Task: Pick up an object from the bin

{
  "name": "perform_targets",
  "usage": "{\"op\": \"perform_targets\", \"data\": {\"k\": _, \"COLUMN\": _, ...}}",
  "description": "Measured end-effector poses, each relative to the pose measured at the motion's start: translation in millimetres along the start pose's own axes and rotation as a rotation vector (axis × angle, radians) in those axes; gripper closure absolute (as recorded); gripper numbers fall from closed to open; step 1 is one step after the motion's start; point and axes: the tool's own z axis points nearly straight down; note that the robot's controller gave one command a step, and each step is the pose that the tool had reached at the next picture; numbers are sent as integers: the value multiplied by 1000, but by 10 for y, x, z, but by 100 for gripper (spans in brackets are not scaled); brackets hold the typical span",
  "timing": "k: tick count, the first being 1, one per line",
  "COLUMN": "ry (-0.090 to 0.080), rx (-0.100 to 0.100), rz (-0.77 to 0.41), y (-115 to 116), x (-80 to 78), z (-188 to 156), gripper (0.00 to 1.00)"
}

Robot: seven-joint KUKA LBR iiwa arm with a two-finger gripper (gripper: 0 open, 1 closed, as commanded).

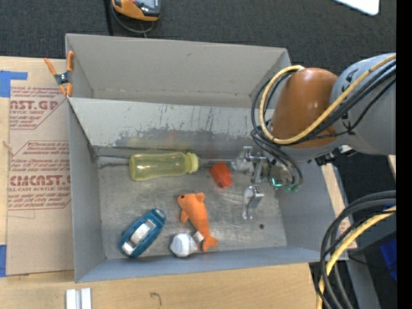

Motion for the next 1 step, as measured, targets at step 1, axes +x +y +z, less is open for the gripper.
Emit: {"op": "perform_targets", "data": {"k": 1, "ry": -8, "rx": 1, "rz": 0, "y": 0, "x": -18, "z": -44, "gripper": 0}}
